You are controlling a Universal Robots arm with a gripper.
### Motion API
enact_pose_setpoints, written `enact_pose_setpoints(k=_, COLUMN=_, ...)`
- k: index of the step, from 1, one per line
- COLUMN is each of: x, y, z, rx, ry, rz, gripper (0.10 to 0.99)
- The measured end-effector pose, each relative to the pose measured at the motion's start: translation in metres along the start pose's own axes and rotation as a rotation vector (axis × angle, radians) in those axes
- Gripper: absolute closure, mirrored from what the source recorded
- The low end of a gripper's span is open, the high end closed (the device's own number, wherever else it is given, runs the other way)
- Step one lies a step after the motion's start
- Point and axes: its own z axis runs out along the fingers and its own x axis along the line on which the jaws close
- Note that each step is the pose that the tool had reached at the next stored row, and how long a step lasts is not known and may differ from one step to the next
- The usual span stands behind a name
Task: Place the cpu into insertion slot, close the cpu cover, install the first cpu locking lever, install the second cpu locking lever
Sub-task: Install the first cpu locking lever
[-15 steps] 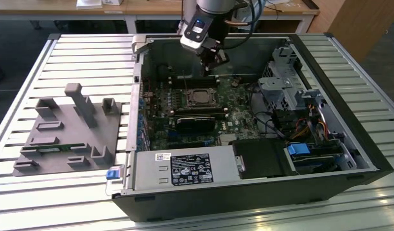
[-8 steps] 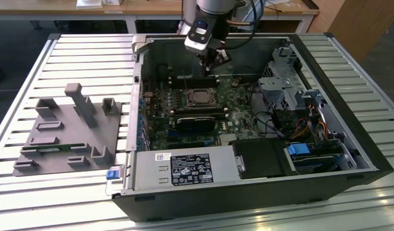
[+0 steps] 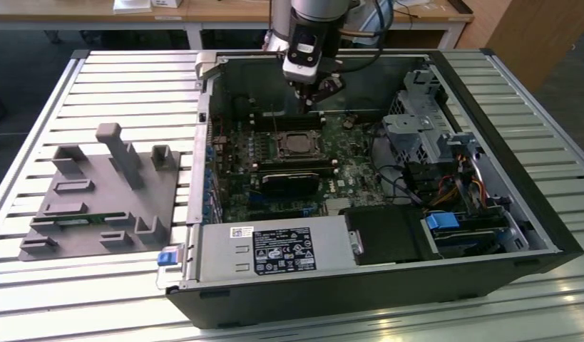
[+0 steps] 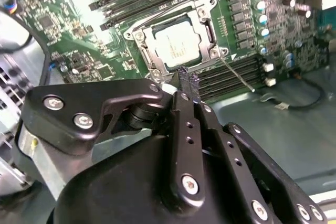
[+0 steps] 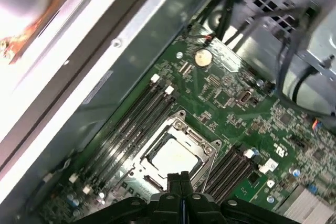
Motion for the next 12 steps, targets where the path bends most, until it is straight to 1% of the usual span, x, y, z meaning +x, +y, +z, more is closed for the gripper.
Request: enact_pose_setpoints(k=12, x=0.0, y=0.0, z=0.001, rx=0.004, ry=-0.0008, rz=-0.218, gripper=0.969)
